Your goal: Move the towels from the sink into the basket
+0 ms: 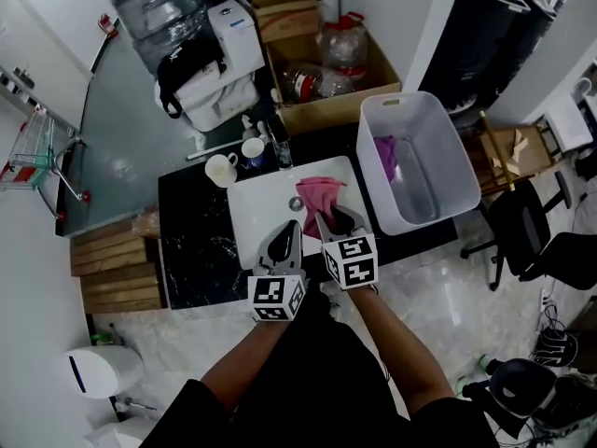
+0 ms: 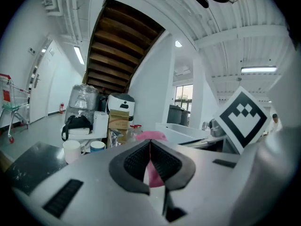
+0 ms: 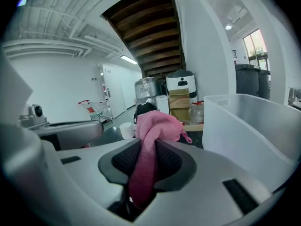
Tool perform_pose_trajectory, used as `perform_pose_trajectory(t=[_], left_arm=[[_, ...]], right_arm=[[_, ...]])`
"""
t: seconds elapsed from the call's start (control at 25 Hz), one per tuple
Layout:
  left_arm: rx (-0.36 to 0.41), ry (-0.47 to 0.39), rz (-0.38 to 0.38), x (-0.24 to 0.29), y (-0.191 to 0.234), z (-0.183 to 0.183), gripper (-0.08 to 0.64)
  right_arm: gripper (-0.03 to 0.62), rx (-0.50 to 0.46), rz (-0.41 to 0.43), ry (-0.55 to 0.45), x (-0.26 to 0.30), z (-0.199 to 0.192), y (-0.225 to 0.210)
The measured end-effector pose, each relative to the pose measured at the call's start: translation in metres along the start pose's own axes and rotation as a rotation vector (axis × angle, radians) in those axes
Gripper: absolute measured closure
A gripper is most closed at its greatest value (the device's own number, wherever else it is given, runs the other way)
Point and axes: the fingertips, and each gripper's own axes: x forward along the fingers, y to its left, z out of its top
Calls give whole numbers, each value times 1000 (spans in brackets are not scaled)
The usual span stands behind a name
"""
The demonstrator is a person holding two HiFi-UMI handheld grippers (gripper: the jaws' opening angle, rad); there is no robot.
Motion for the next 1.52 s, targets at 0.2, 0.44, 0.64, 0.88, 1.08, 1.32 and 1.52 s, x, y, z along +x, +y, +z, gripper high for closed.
perform_pose_trajectory(t=[0.2, 0.44, 0.64, 0.88, 1.08, 1.32, 1.52], left_arm=[[20, -13, -20, 32, -3, 12, 546], [20, -17, -49, 68, -4, 28, 546], [17, -31, -64, 95, 1, 44, 546], [37, -54, -72, 114, 11, 52, 546], [12, -57, -93, 135, 11, 52, 545], [-11, -58, -82, 158, -3, 52, 545], [-17, -51, -42, 174, -17, 49, 546]], right_arm=[[488, 36, -28, -22, 6, 18, -27], [488, -6, -72, -27, 14, 47, -57], [488, -19, -110, -37, 24, 70, -77], [488, 24, -118, -42, 37, 89, -93], [488, 26, -139, -52, 40, 109, -114], [488, 33, -113, -45, 40, 118, -134], [488, 24, -65, -47, 36, 123, -153]])
